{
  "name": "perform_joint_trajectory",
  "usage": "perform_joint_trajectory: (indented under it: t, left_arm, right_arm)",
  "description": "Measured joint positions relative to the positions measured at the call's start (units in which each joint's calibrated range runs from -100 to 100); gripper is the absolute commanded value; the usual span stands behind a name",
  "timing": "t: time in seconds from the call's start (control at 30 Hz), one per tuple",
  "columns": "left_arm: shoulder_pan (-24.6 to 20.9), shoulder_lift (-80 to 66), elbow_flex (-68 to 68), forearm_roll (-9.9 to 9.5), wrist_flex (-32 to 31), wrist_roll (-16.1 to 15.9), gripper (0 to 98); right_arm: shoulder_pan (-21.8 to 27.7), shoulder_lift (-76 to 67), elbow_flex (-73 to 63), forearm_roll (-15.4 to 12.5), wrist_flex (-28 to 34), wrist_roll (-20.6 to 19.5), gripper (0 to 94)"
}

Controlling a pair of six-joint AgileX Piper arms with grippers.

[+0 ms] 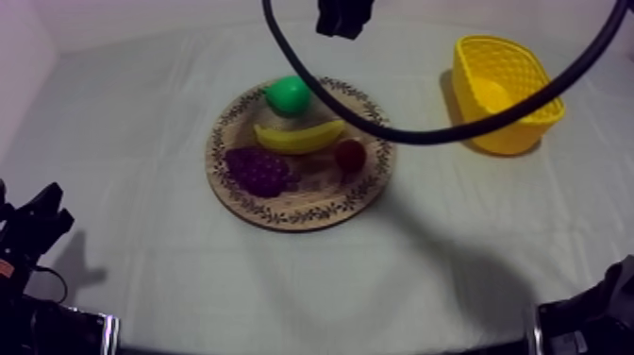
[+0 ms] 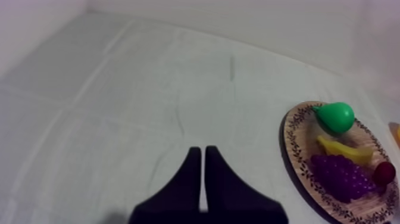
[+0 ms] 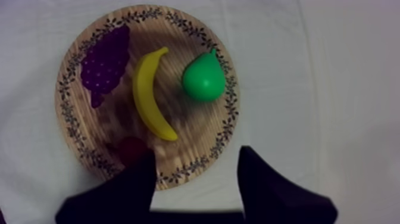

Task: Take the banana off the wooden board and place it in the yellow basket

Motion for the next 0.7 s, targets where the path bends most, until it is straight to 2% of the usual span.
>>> perform_joint_trajectory:
  t: [0.33,0.7]
  left_arm:
    - [0.0,0.0,0.0,0.00,0.0,0.0,0.0]
    - [0.0,0.0,0.0,0.00,0.0,0.0,0.0]
  right_arm:
    - [-1.1,5.0,3.0,-1.3,-1.2,0.4,43.2]
    - [-2.0,15.3,2.9,-2.0,-5.3,0.9,44.3]
